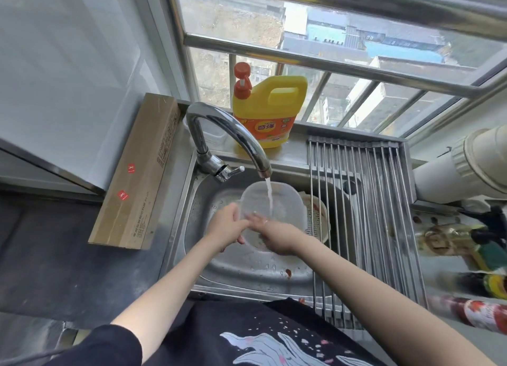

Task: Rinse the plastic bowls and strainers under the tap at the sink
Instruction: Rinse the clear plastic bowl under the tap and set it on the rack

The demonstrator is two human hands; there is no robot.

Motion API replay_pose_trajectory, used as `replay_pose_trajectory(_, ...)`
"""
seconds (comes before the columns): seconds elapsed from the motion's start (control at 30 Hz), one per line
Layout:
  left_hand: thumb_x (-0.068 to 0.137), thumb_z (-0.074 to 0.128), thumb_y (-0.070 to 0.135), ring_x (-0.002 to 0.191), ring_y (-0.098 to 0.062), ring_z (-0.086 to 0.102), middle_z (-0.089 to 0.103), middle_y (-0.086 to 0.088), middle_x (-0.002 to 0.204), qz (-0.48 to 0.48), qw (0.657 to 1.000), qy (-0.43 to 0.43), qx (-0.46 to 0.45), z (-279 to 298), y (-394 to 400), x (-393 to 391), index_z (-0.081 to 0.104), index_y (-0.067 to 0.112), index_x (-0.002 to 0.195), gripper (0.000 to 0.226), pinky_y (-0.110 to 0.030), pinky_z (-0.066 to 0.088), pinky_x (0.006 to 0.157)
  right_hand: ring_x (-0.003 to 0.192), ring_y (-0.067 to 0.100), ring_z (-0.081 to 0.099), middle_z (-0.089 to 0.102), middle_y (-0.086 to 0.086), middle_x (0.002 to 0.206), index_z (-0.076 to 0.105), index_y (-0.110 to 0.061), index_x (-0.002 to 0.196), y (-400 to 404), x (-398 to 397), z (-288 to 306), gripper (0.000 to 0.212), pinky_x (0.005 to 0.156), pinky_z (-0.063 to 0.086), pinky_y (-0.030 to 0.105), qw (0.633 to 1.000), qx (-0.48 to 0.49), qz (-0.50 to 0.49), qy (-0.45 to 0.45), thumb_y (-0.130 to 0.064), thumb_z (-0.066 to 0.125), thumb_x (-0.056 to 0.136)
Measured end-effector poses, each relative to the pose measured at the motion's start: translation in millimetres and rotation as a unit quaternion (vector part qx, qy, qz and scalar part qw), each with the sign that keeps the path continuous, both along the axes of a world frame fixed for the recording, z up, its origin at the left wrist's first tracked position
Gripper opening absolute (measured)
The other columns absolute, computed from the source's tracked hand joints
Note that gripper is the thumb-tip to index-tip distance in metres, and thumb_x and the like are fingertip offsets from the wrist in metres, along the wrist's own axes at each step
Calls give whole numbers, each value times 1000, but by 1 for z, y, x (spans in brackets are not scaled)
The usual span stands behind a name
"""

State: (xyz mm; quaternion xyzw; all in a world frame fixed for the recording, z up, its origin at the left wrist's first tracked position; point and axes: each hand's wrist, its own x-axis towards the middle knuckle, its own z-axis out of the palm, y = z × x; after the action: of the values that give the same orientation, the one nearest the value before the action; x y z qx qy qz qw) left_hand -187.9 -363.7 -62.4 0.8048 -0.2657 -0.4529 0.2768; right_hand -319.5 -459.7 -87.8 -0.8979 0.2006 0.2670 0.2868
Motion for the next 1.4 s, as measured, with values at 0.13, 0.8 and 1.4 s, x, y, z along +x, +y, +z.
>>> replay_pose_trajectory(0.13, 76, 55, 8, 45, -15, 66, 49, -9, 58, 16, 999, -37, -34, 2, 1, 0, 33, 15, 64, 26, -33, 42, 50, 147, 32, 4, -9, 9, 160, -10, -12, 152, -8, 1, -7, 87, 113, 28, 43, 985, -113, -129, 0, -3, 51, 90)
replay_pose_trajectory(0.8, 84, 53, -4, 40, -12, 62, 49, -15, 54, 47, 992, 93, -71, -11, -5, -8, 39, 11, 78, 21, -15, 37, 33, 148, 19, 4, 0, -4, 161, 4, -24, 154, -14, 12, 4, 71, 119, 9, 45, 996, -22, -58, -66, -2, 35, 94)
replay_pose_trajectory(1.4, 62, 48, 26, 41, -14, 33, 54, -5, 44, -72, 975, 181, 107, -13, -7, 7, 49, 7, 73, 22, -22, 23, 50, 125, 26, 49, 47, 5, 144, 29, -34, 148, -41, 1, 5, 56, 102, 38, 34, 994, -13, -17, 112, -11, 38, 98)
